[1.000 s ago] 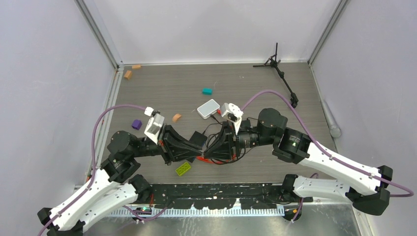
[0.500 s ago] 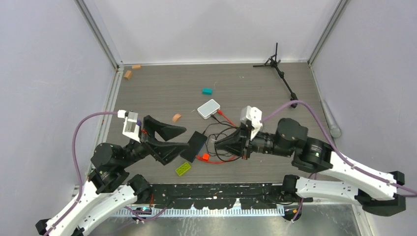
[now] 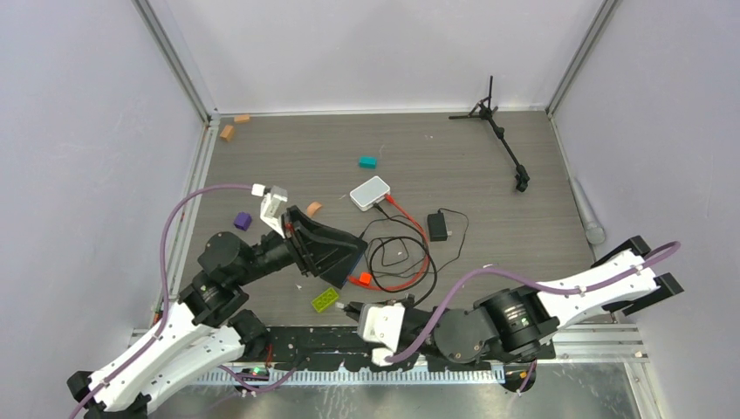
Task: Insert the plug into the switch port
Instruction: Pick up the connector from the center of the board, then insert the connector into the switch port.
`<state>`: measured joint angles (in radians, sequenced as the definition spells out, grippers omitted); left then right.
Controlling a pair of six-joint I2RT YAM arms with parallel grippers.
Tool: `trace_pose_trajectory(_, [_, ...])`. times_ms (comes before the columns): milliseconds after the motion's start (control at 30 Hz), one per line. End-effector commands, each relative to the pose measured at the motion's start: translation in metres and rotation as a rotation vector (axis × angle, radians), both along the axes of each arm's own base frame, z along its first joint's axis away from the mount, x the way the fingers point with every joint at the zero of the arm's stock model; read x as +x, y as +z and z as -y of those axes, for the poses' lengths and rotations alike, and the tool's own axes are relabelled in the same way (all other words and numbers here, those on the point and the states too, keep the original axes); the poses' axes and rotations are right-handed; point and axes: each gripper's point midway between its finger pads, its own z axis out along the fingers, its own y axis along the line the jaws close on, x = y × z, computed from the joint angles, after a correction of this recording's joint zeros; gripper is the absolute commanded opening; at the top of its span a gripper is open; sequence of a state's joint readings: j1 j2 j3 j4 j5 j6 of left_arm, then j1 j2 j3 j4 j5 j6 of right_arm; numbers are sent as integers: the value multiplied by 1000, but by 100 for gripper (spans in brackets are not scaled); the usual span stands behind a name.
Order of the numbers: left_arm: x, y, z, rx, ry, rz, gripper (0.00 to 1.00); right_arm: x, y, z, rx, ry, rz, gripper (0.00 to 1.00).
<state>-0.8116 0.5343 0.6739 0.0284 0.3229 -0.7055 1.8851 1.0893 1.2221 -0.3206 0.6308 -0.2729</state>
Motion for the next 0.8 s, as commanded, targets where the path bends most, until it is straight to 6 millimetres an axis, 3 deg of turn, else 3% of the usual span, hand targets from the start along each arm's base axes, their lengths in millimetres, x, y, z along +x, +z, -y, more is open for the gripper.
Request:
trace_pose_trajectory(0, [-44,24,10,-57,-254,168,43,7,49,2,95,-99,80,0])
trace_pose_trajectory(267, [-70,19,1,-27,-351,316,44,-6,57,-9,96,-89,119,0])
trace_pose_trajectory(467, [-57,14,-1,-18,-271,310,47,-5,58,-8,125,-105,70,1])
trace_pose_trajectory(533, [-38,7,-3,16,-164,263,51,0,51,-6,120,-138,49,0])
trace_pose_trajectory(633, [19,-29,-25,161,170,70,61,27,32,2,42,-221,-13,0])
trace_pose_trajectory(700, [46,-53,-46,218,362,-27,66,52,5,7,-27,-277,-67,0])
trace_pose_trajectory(767, [59,-67,-59,241,466,-71,67,83,-23,19,-109,-371,-83,0])
